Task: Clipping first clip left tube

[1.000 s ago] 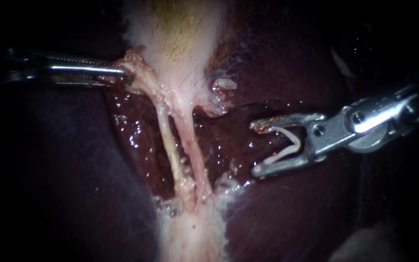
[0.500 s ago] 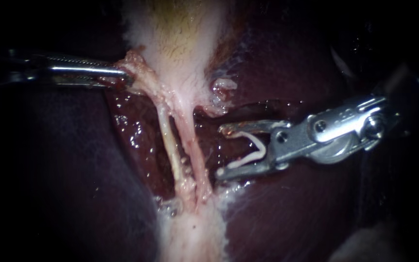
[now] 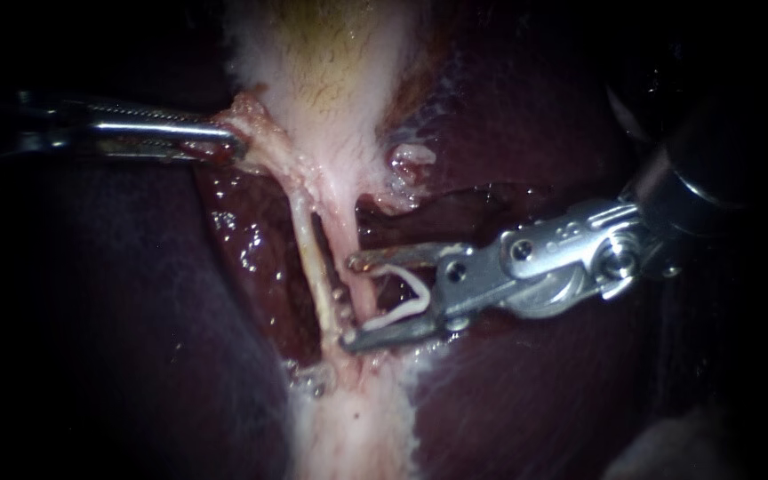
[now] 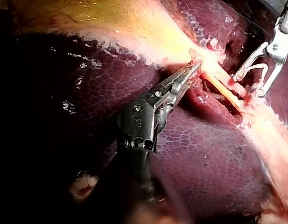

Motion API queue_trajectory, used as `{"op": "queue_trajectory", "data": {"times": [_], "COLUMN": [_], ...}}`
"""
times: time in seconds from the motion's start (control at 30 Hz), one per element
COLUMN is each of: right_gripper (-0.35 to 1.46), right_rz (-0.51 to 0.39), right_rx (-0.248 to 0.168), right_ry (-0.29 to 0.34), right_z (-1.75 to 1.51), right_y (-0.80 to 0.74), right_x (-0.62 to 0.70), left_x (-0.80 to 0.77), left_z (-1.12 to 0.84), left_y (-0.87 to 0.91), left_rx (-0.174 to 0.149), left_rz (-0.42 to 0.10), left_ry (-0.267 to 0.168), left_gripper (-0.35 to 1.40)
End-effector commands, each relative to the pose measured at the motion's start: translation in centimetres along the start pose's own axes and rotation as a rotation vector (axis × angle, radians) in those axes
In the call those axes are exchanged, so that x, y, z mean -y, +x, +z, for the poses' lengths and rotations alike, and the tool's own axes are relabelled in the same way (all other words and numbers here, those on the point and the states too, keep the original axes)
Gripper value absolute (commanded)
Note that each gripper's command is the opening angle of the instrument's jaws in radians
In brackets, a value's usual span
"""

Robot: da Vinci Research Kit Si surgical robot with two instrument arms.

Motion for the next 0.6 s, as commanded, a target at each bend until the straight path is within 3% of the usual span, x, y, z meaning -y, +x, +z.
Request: {"op": "queue_trajectory", "data": {"times": [0.03, 0.13, 0.6], "right_gripper": [0.48, 0.48, 0.49], "right_rz": [0.003, 0.008, 0.031], "right_rx": [0.0, 0.001, 0.005], "right_ry": [0.01, 0.048, 0.039], "right_z": [0.03, 0.14, 0.4], "right_y": [-0.02, -0.09, -0.46], "right_x": [0.0, -0.01, -0.22], "left_x": [0.0, -0.01, -0.09], "left_z": [0.0, 0.01, 0.02], "left_y": [0.0, 0.01, 0.04], "left_rx": [0.0, 0.0, -0.001], "left_rz": [-0.001, -0.001, -0.003], "left_ry": [0.001, 0.002, 0.01], "left_gripper": [-0.35, -0.35, -0.35]}}
